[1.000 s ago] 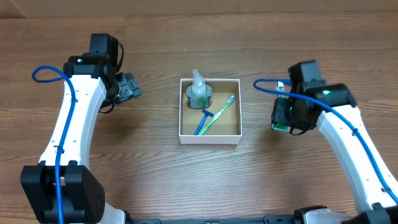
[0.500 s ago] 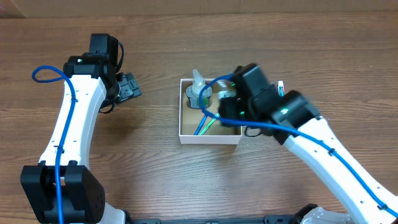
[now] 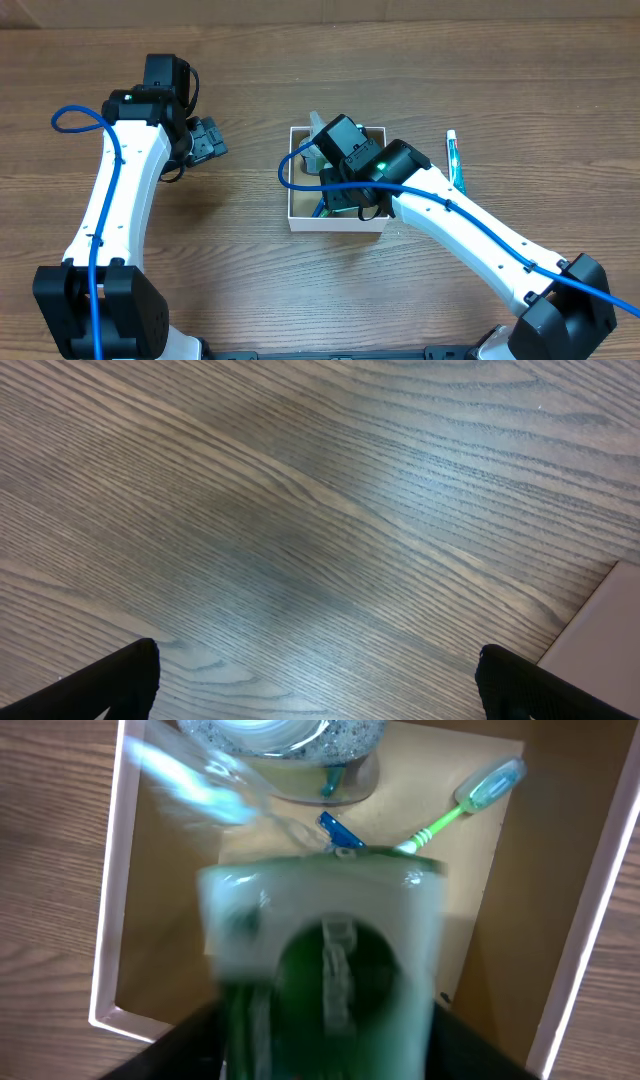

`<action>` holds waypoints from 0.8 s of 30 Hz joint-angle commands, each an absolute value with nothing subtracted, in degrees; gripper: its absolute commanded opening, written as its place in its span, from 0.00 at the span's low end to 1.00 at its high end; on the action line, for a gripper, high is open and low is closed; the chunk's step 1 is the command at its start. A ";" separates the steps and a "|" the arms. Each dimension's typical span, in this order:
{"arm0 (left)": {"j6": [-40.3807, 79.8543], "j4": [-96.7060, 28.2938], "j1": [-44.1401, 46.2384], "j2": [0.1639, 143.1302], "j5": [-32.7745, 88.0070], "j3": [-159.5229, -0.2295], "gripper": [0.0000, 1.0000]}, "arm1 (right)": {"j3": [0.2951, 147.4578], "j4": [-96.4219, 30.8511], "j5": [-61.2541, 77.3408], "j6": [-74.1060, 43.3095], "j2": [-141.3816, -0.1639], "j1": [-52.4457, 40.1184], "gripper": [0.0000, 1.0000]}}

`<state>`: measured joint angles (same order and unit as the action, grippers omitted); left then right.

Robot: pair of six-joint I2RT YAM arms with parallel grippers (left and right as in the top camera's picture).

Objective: Pack container
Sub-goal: 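Carry the soap bar with the right gripper into the box, release, then move the right gripper over the Colgate toothpaste tube and lower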

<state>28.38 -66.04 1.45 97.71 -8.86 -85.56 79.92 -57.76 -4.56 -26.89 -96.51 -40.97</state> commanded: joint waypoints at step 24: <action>28.36 -65.98 1.23 96.36 -9.39 -86.74 1.00 | 80.79 -66.72 -16.10 -26.33 -85.43 -16.51 0.92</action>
